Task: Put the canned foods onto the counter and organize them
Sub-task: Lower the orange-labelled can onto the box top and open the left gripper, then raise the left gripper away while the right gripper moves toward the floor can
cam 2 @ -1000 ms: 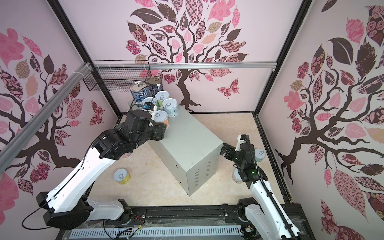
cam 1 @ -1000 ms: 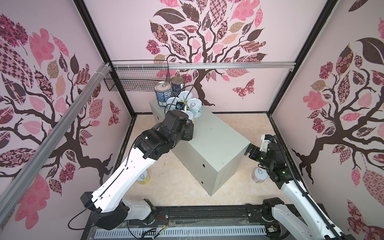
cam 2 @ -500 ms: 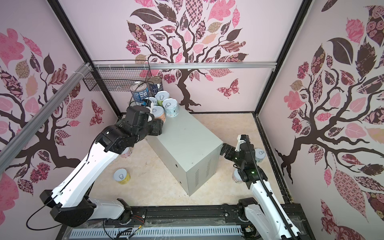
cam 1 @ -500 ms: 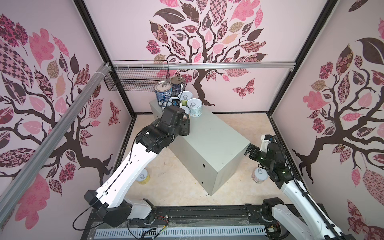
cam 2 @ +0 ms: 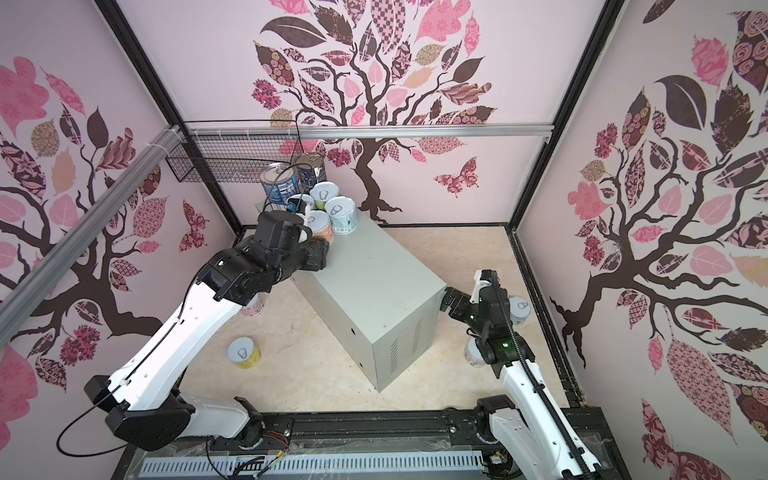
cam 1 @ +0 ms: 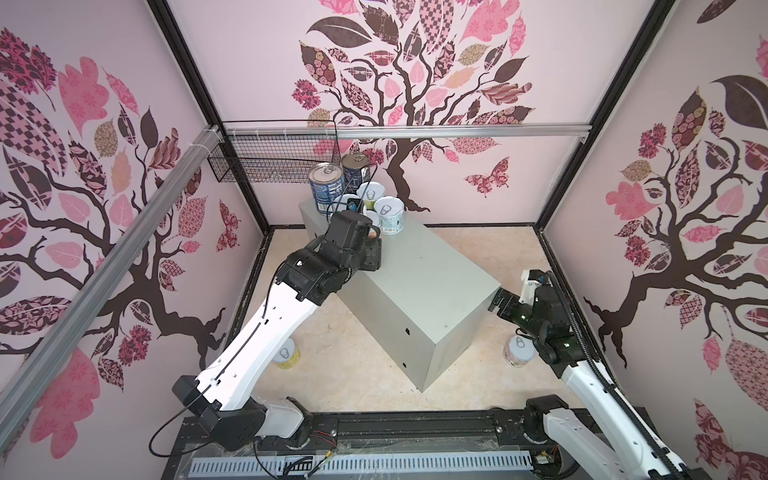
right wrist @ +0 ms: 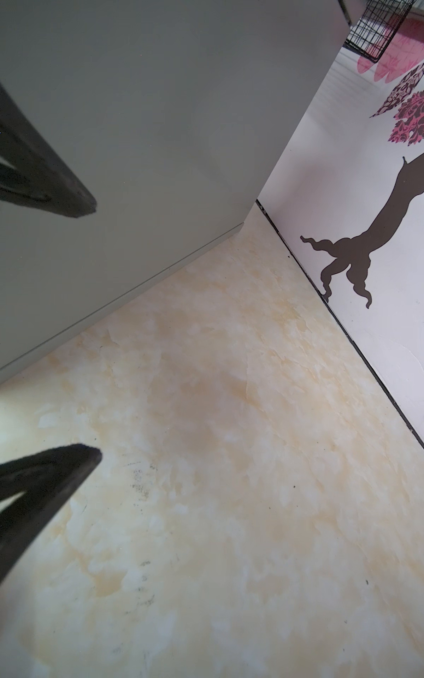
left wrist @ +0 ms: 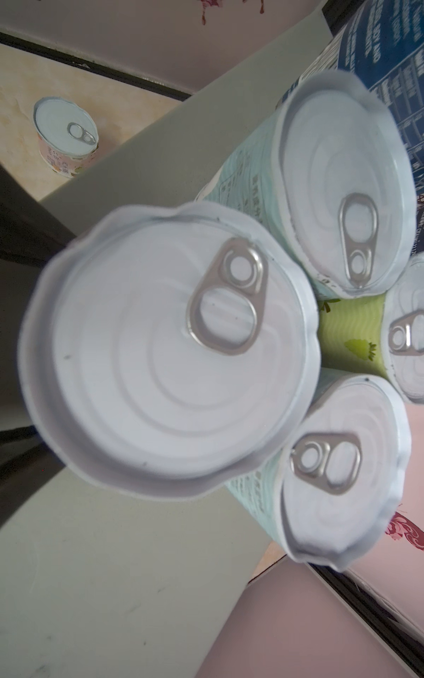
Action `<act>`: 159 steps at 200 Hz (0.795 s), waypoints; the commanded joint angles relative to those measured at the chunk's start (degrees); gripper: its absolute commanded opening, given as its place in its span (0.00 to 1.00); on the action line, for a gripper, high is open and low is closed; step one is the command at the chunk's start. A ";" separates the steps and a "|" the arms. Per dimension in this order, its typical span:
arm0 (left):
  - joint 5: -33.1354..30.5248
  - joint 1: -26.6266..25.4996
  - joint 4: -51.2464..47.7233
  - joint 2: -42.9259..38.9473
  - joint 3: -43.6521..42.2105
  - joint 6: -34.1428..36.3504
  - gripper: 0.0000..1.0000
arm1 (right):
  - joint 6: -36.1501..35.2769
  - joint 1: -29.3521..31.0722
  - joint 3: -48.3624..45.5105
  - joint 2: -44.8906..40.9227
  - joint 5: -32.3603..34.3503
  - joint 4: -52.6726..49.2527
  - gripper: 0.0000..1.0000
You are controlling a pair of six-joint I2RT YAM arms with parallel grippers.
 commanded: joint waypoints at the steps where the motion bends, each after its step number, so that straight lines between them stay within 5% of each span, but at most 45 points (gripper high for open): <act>1: -2.23 0.54 0.95 -0.22 -0.10 0.69 0.66 | -0.62 0.32 0.54 0.25 -0.43 0.25 1.00; 159: 1.49 0.72 -2.25 -11.51 -2.65 -0.19 0.98 | -0.11 0.25 5.62 1.03 5.58 -6.78 1.00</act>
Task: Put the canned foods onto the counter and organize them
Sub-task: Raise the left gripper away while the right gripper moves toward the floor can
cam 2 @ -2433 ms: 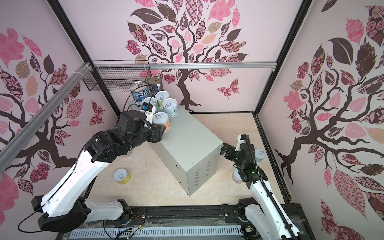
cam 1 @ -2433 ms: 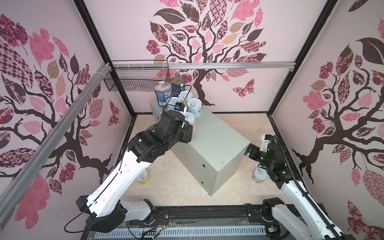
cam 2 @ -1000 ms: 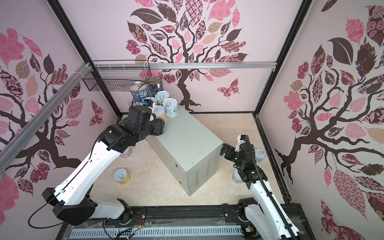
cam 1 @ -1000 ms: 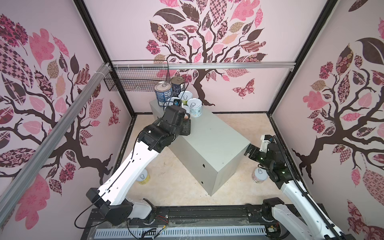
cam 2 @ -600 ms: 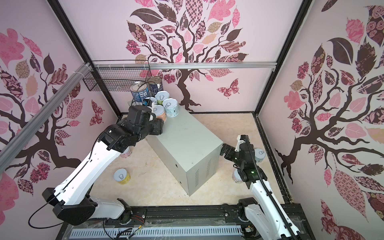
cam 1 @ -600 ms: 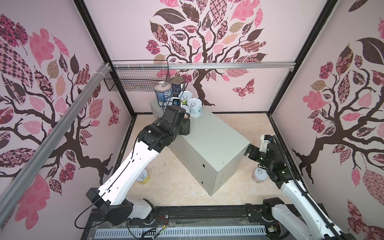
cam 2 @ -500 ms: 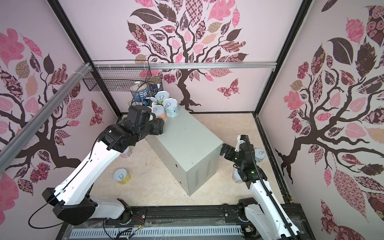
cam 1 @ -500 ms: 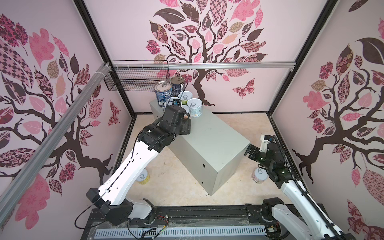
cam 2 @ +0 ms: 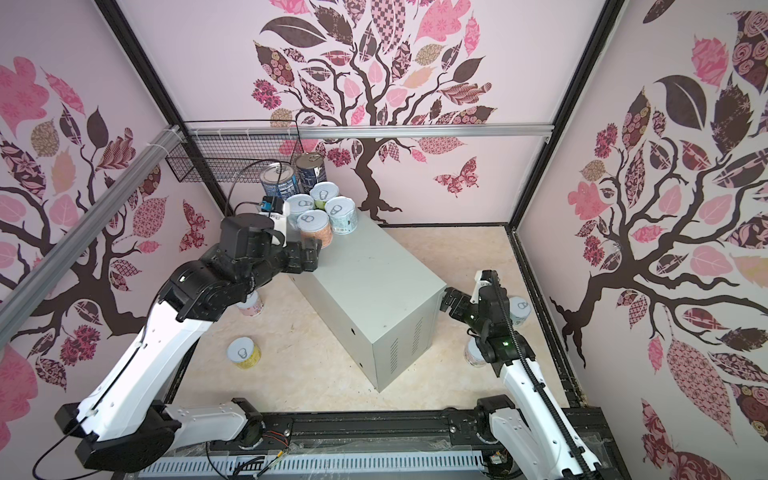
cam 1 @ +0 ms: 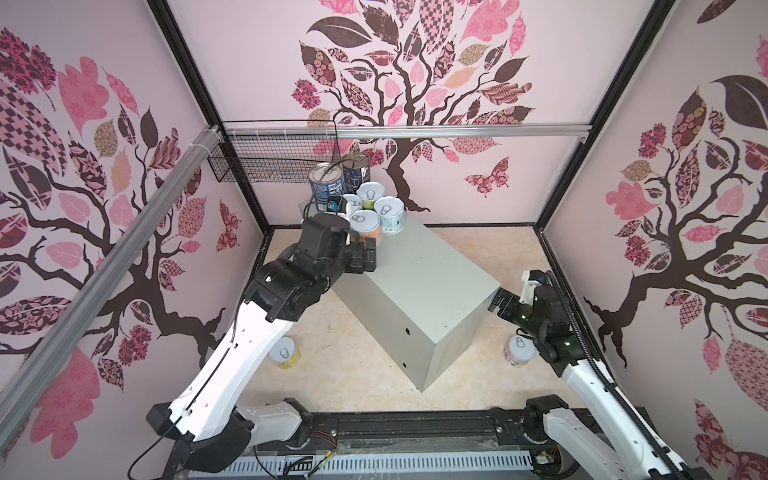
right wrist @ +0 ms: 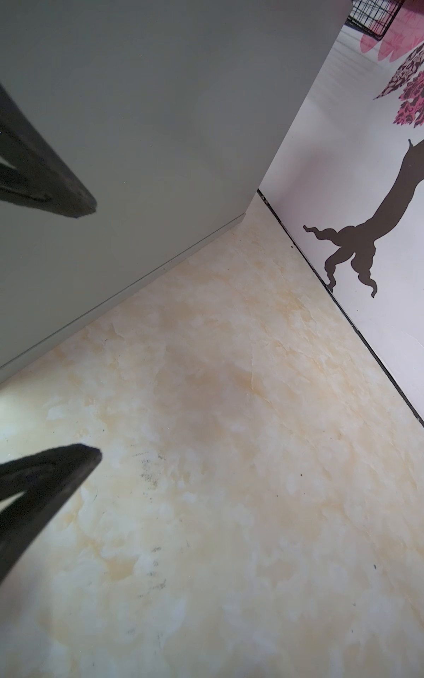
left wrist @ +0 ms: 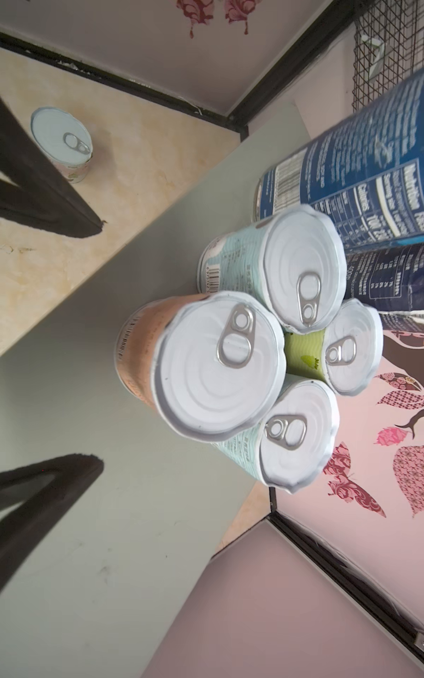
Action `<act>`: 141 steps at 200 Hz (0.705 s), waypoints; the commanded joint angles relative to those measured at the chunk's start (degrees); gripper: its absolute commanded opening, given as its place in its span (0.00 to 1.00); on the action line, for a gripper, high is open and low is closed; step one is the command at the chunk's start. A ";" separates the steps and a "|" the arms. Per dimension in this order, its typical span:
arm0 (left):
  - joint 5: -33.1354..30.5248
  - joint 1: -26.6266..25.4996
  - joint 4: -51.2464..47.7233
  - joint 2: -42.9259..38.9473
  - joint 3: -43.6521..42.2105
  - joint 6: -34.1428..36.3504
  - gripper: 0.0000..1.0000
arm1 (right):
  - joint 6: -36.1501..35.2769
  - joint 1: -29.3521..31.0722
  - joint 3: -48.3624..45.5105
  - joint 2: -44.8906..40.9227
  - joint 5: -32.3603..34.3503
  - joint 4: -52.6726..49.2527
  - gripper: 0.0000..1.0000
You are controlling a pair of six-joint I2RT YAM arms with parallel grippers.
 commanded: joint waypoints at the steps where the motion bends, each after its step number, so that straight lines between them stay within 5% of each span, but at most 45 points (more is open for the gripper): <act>1: 0.02 0.32 -1.44 -3.30 -2.61 -0.80 0.98 | -0.37 0.25 4.16 0.55 3.79 -3.81 1.00; 31: -0.55 1.89 -2.56 -7.84 -5.95 -2.41 0.98 | -1.12 0.25 6.53 1.55 6.81 -7.22 1.00; 79: 12.30 14.49 -2.96 -14.15 -15.61 -7.01 0.98 | -1.64 0.30 9.16 1.57 12.60 -12.27 1.00; 141: 16.02 22.41 -1.54 -21.89 -29.70 -10.78 0.98 | 0.08 0.25 10.47 1.44 20.90 -17.95 1.00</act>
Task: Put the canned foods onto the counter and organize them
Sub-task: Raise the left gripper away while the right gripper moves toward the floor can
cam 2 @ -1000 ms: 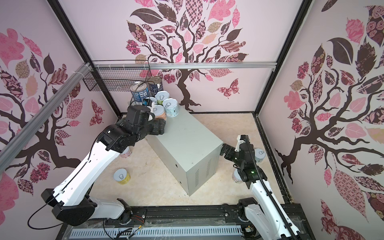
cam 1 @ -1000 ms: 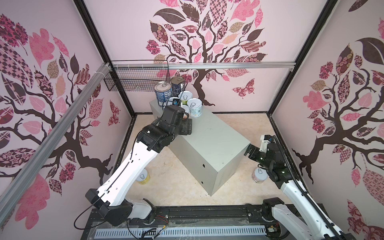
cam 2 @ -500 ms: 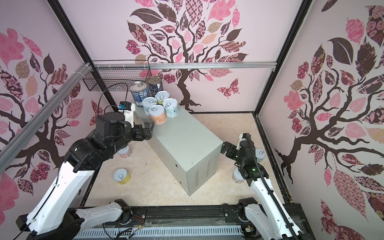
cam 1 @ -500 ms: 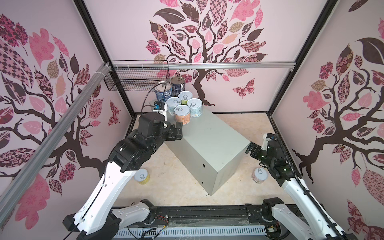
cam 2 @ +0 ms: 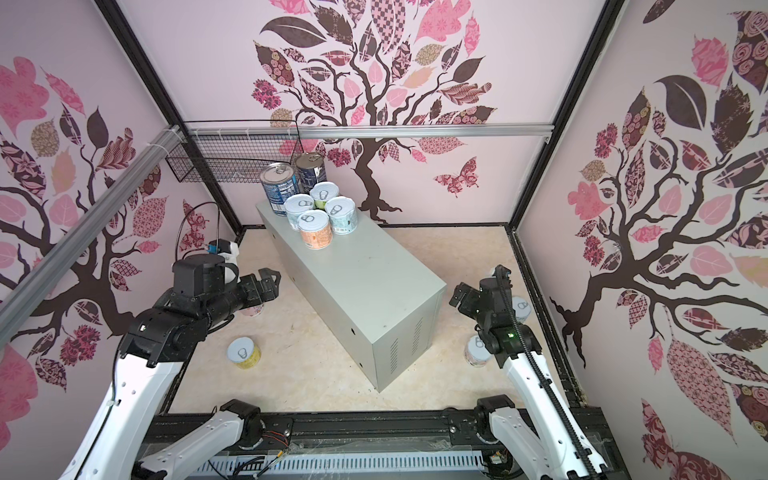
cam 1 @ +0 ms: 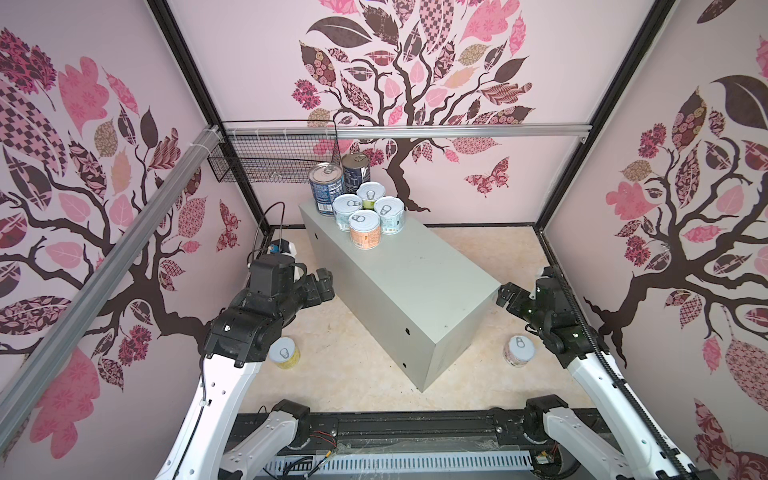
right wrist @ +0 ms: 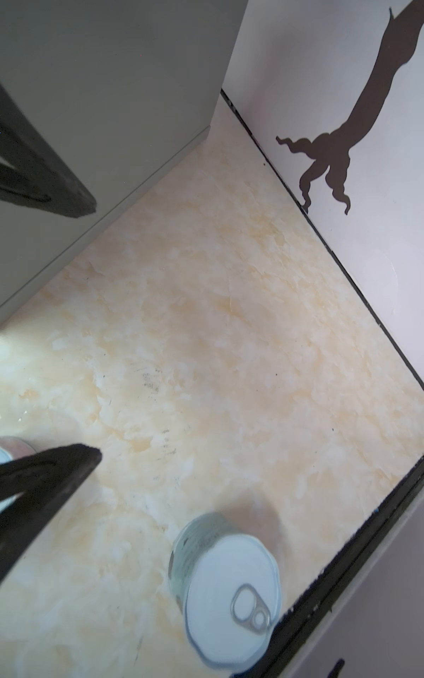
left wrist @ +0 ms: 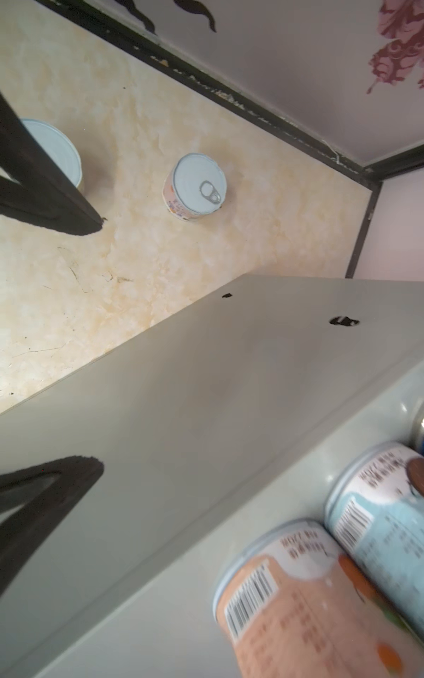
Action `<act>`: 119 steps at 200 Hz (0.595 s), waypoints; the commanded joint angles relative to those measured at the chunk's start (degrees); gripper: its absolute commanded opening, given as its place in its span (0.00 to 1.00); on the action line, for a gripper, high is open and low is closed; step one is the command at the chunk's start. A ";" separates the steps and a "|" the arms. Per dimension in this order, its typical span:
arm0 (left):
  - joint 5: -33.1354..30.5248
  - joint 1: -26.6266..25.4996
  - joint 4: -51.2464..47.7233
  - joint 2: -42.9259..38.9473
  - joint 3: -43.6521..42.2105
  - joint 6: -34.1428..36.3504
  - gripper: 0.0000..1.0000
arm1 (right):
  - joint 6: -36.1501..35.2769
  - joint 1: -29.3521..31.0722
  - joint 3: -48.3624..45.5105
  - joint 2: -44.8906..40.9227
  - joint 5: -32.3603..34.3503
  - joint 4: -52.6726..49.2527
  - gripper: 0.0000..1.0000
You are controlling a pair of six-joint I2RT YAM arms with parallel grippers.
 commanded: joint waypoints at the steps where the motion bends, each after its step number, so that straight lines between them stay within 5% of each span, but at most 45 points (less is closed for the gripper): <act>1: 2.87 1.83 1.04 -2.68 -4.63 -2.42 0.98 | 0.90 0.25 2.53 -0.35 5.58 -4.25 1.00; 119: 5.26 2.52 8.81 -4.91 -23.58 -8.79 0.98 | 10.30 0.25 -0.67 5.47 25.49 -10.49 1.00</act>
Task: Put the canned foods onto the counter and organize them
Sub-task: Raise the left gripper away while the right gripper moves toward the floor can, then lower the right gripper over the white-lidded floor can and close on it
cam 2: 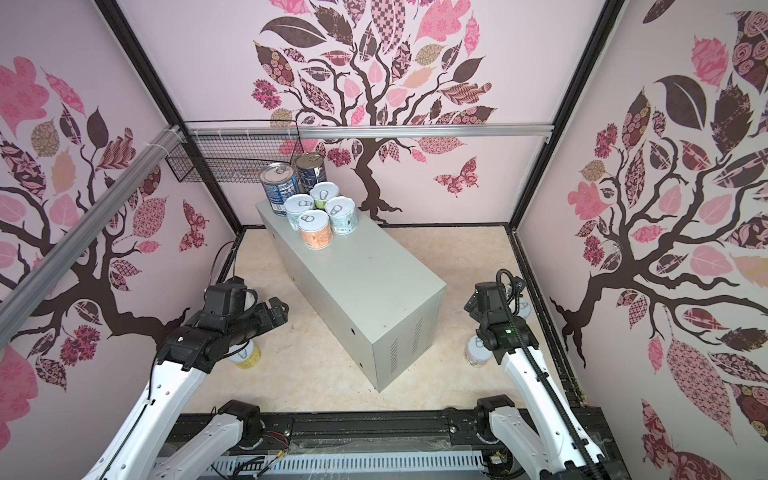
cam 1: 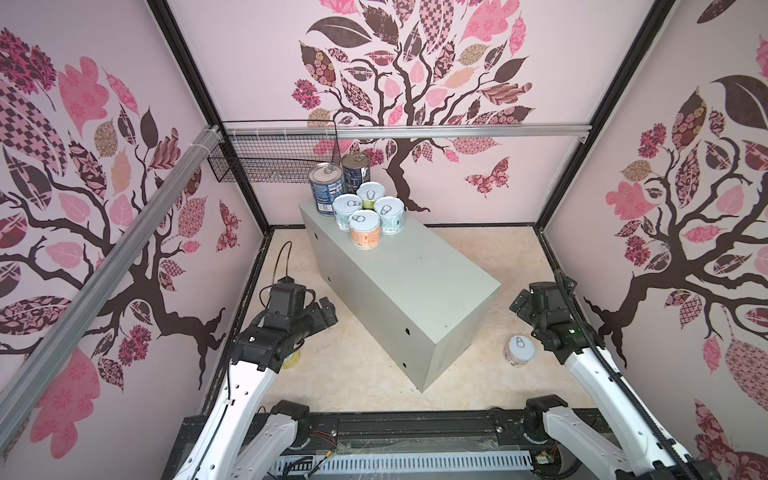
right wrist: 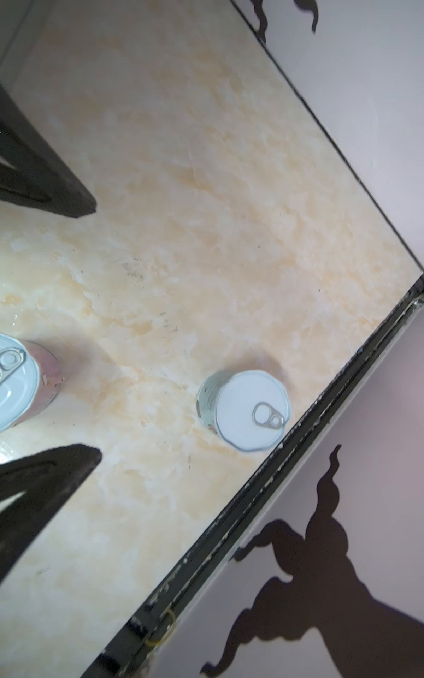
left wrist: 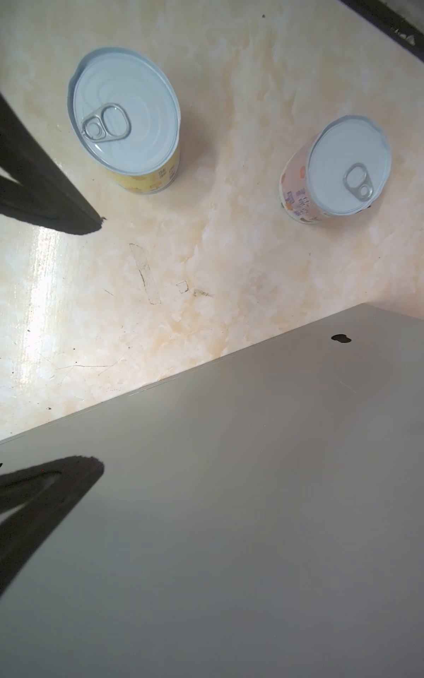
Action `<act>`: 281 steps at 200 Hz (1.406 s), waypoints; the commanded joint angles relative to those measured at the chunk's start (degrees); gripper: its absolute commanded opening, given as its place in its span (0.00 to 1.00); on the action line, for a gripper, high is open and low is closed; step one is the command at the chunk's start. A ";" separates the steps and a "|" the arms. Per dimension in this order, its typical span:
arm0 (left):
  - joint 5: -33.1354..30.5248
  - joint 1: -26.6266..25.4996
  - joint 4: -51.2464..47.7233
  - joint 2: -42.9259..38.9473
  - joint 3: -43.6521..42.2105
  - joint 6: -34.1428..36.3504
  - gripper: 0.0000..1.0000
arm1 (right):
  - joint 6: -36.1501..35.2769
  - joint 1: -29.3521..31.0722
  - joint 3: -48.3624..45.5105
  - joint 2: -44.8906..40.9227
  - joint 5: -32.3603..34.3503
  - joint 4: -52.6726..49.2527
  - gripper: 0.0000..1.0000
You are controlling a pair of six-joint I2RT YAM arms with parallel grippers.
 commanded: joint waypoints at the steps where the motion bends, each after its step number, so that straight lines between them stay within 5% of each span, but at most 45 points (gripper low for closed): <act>1: 0.78 0.25 3.68 -0.15 -2.17 -0.29 0.98 | 3.38 0.25 -0.51 2.11 5.31 -2.36 1.00; 36: 0.54 0.20 3.95 2.76 -2.71 0.15 0.98 | 4.67 -0.71 -1.24 4.67 6.03 -0.57 1.00; 75: 1.83 0.20 4.60 4.24 -3.25 0.63 0.98 | 1.98 -9.39 -1.95 8.61 0.30 3.95 1.00; 281: 6.66 -2.94 6.45 5.36 -4.09 3.09 0.98 | -0.92 -21.08 7.78 33.67 -0.77 13.15 1.00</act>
